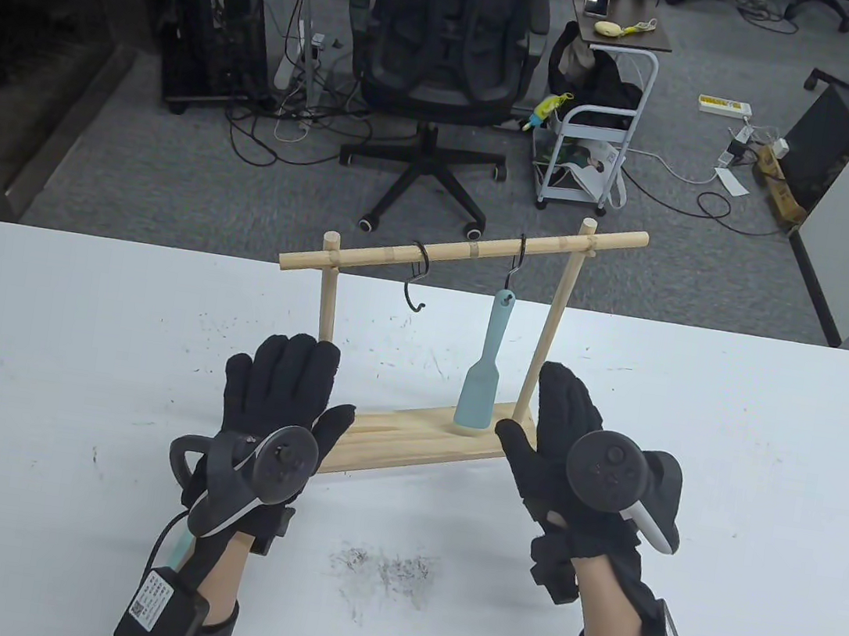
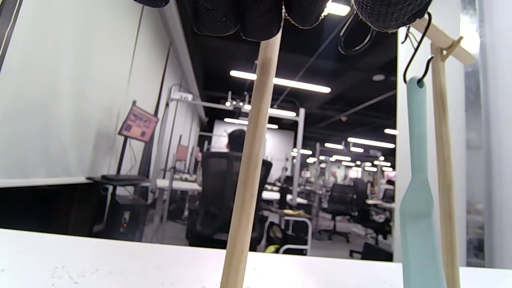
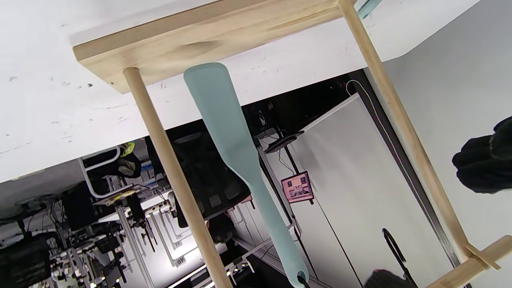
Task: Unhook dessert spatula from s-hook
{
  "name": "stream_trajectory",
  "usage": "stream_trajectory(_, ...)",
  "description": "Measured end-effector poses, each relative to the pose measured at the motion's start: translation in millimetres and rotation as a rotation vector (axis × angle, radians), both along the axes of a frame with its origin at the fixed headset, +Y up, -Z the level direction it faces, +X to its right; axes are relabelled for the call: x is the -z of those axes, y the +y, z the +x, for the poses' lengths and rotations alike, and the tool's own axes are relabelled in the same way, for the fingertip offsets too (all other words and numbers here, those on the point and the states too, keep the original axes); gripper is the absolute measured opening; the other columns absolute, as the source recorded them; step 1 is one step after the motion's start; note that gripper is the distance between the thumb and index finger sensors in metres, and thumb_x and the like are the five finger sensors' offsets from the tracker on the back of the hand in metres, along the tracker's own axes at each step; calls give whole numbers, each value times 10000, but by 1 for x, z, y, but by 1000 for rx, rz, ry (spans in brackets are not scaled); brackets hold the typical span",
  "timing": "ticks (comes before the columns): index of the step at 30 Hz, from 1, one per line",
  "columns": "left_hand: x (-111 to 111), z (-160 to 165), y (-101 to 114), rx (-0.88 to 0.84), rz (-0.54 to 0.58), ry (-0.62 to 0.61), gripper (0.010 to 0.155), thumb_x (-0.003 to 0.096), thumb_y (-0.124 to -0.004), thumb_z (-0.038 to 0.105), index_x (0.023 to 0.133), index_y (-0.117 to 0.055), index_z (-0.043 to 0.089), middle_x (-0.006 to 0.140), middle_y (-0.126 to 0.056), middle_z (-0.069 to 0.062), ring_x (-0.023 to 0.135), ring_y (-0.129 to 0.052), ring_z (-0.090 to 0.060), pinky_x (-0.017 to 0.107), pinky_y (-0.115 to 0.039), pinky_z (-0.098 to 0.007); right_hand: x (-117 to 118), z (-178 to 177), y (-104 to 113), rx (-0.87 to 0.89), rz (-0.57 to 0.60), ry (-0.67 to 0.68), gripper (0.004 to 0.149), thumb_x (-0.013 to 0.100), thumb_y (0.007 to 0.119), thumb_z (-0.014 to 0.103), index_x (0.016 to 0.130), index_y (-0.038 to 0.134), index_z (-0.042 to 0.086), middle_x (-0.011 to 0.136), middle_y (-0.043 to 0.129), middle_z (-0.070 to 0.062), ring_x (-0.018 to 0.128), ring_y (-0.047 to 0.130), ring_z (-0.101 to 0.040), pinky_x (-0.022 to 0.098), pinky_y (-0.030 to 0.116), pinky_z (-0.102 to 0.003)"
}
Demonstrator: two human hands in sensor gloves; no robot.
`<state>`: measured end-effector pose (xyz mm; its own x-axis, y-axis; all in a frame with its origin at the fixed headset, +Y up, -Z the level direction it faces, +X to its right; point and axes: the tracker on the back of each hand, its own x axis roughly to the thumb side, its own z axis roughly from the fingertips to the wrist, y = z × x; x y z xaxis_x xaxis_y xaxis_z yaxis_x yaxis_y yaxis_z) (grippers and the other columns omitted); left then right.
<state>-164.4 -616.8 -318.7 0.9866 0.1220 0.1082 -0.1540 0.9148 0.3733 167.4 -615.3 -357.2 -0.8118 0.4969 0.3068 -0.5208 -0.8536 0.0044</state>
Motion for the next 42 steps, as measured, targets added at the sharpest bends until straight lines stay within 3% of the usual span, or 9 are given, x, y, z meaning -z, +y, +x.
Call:
stream_trajectory(8, 0, 1, 0, -3, 1, -6, 742, 552, -621, 674, 1214, -450, 384, 1295, -546, 17, 1215, -543, -314, 876, -462, -612, 23, -29, 10, 88, -48, -9, 870, 544, 685, 561, 1113, 199, 119, 1174, 340, -193, 1061, 423, -458, 746, 421, -590)
stream_trajectory(13, -2, 1, 1, -13, 12, -15, 746, 552, -621, 675, 1215, -445, 381, 1295, -546, 18, 1214, -544, -314, 875, -462, -613, 51, -34, 3, 200, -139, -71, 903, 539, 720, 539, 1099, 154, 112, 1166, 300, -194, 1058, 396, -457, 742, 407, -590)
stream_trajectory(19, -3, 2, 2, -18, 18, -24, 747, 552, -621, 675, 1216, -444, 382, 1295, -548, 16, 1214, -546, -315, 874, -462, -615, 75, -36, -15, 386, -236, -50, 900, 536, 747, 511, 1098, 167, 112, 1159, 320, -198, 1052, 418, -453, 738, 424, -587)
stream_trajectory(36, -4, 1, 3, -11, 15, -15, 746, 551, -619, 677, 1215, -449, 382, 1291, -557, 17, 1214, -551, -313, 875, -464, -613, 100, -42, -36, 535, -204, -106, 780, 526, 770, 456, 1109, 341, 166, 1147, 443, -157, 1038, 513, -431, 728, 460, -590)
stream_trajectory(42, -4, 1, 4, -8, 16, -14, 744, 552, -620, 676, 1214, -451, 382, 1291, -560, 17, 1211, -554, -316, 875, -464, -613, 106, -41, -41, 599, -245, -80, 709, 529, 766, 437, 1098, 430, 180, 1134, 504, -147, 1027, 554, -429, 724, 474, -595)
